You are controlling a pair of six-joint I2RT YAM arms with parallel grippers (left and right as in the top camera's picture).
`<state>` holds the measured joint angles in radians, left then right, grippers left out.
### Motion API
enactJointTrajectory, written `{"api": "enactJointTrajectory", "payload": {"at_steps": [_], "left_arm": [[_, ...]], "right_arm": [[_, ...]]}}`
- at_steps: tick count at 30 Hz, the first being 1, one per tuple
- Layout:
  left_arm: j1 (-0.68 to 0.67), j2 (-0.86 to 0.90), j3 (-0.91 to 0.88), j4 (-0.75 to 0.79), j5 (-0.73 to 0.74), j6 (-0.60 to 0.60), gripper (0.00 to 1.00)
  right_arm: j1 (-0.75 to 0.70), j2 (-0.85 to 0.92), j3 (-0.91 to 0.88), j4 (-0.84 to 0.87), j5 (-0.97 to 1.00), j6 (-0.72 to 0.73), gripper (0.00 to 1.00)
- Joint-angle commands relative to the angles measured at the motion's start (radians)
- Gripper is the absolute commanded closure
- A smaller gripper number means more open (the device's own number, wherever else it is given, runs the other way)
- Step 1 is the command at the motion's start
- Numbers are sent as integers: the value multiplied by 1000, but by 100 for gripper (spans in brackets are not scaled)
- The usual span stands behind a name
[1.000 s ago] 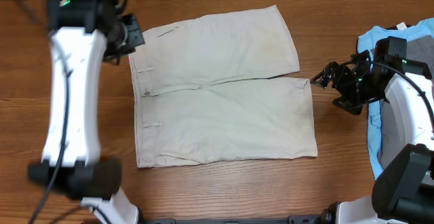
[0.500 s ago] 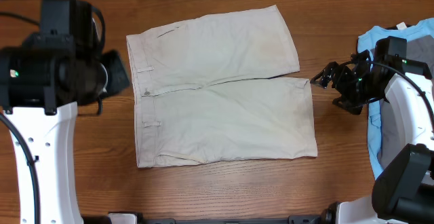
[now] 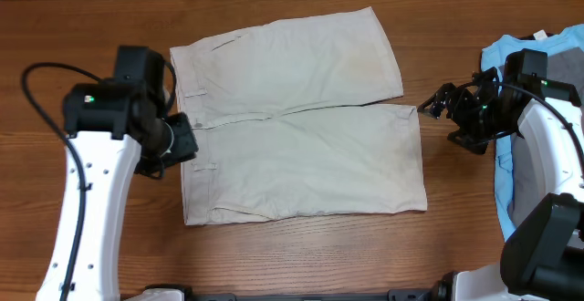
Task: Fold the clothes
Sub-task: 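Raise the left gripper and withdraw it to the left of the shorts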
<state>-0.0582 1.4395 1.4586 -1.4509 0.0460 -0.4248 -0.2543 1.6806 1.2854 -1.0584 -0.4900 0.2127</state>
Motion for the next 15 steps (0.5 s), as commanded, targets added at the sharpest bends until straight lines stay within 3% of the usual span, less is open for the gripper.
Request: {"api": "enactJointTrajectory", "payload": {"at_steps": [1, 3, 7, 15], "left_arm": [[-1, -3, -74, 46, 54, -3, 41], [-1, -2, -106, 70, 72, -3, 23], [-1, -1, -133, 76, 78, -2, 0], [-1, -2, -134, 76, 79, -7, 0]], "right_arm": [[3, -1, 16, 3, -4, -1, 0], [3, -1, 16, 3, -4, -1, 0], [3, -1, 16, 3, -4, -1, 0], [3, -1, 16, 3, -4, -1, 0]]}}
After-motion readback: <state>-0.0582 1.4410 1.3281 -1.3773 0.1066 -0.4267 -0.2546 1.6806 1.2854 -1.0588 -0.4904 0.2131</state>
